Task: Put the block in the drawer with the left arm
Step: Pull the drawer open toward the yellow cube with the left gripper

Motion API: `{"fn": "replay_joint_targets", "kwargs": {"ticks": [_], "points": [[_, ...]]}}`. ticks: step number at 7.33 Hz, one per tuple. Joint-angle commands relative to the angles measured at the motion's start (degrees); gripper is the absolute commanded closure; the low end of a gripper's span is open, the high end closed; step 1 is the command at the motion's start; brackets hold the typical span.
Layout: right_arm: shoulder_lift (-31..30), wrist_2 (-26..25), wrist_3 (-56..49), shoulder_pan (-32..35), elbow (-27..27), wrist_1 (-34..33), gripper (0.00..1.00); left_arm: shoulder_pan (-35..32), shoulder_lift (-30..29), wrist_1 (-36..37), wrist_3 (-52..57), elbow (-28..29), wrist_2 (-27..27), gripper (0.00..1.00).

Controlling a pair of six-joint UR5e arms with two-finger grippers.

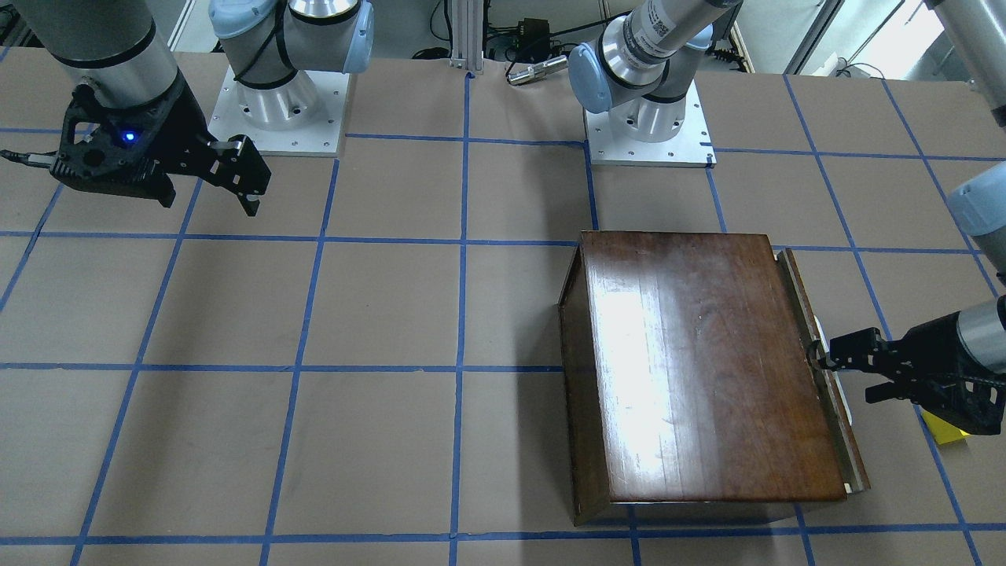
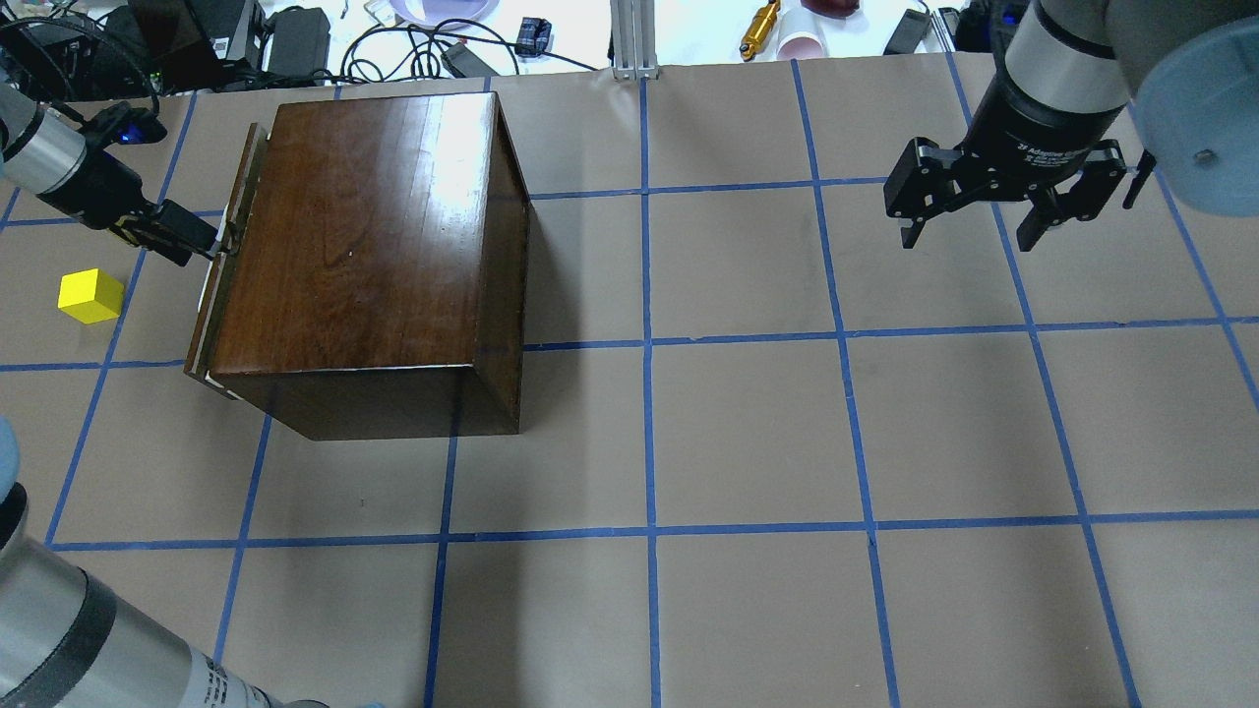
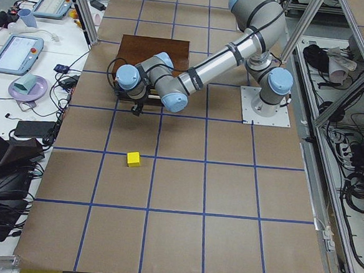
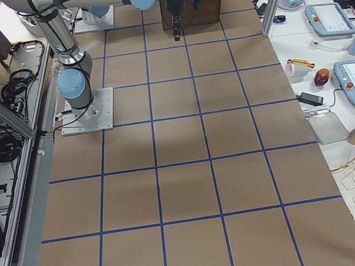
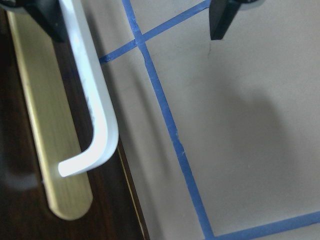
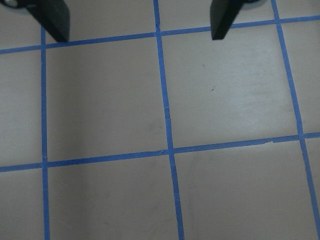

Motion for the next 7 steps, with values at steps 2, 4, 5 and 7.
{"fn": "replay_joint_targets", "kwargs": {"ticks": [2, 4, 5, 7], "points": [[0.0, 0.0, 0.0, 0.0, 0.0, 0.0, 0.0, 0.0, -1.7, 0.0, 1.3, 2.7, 1.1, 0.0], [0.0, 0.0, 0.0, 0.0, 0.0, 0.0, 0.0, 0.2, -1.8, 0.1, 3.0, 2.8, 1.3, 0.0], [0.0, 0.0, 0.0, 0.0, 0.0, 0.0, 0.0, 1.6, -2.1, 0.1, 3.5, 2.9, 1.4, 0.0], [0.0, 0.0, 0.0, 0.0, 0.0, 0.0, 0.0, 2.2, -3.0, 0.1, 5.1, 4.7, 2.6, 0.0]]}}
